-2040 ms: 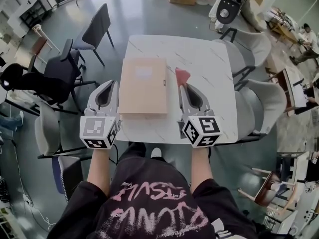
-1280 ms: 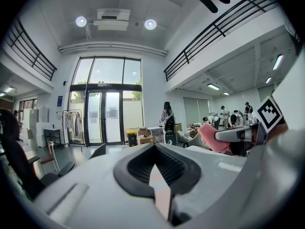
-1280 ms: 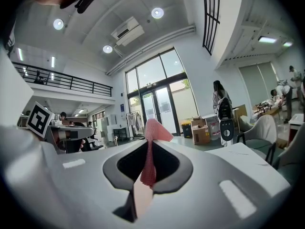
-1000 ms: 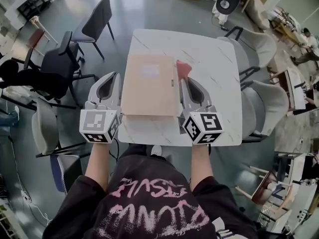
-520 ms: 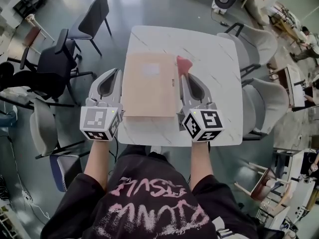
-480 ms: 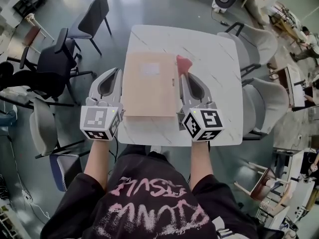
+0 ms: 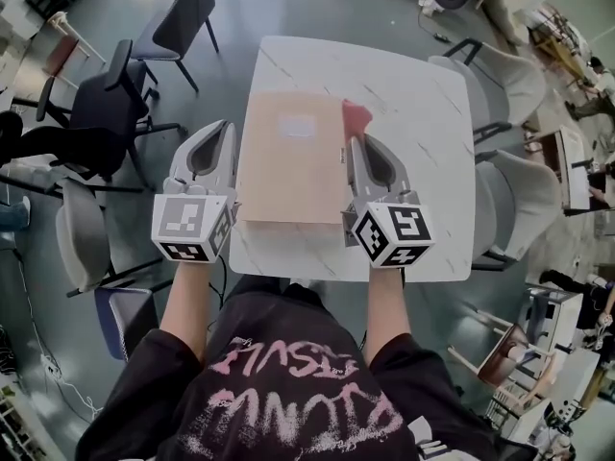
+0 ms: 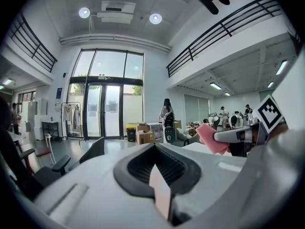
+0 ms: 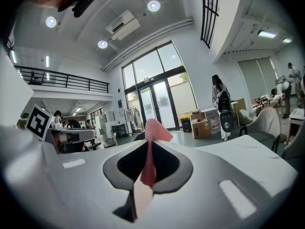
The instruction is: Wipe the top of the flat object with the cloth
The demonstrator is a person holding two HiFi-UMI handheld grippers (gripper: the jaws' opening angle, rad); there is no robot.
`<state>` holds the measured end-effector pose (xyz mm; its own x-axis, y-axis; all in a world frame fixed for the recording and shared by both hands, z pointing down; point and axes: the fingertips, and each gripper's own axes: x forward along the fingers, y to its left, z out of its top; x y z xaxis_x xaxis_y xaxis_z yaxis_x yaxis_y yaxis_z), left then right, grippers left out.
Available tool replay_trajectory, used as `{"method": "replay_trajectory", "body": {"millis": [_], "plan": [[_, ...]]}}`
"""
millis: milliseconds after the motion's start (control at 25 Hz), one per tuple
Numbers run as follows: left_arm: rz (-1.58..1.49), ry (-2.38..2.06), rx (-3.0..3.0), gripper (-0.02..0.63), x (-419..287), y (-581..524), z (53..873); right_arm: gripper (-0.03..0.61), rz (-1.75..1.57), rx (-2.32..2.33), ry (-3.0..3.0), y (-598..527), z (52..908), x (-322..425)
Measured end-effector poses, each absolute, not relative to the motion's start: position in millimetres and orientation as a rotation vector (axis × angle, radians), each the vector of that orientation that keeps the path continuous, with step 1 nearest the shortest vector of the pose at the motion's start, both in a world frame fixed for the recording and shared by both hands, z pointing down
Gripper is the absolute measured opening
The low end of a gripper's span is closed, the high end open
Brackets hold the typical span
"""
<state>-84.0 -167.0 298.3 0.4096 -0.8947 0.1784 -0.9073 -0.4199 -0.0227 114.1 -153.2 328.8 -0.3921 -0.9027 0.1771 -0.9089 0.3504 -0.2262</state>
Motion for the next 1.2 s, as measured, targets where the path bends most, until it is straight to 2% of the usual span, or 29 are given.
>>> {"method": "replay_trajectory", "body": {"millis": [1200], "plan": [[0.272,-1.526,2.495,0.0,-85.3,-200.1,354.5,0.048,0.627,1.697,-2.482,-181.6,382.8,98.4]]}}
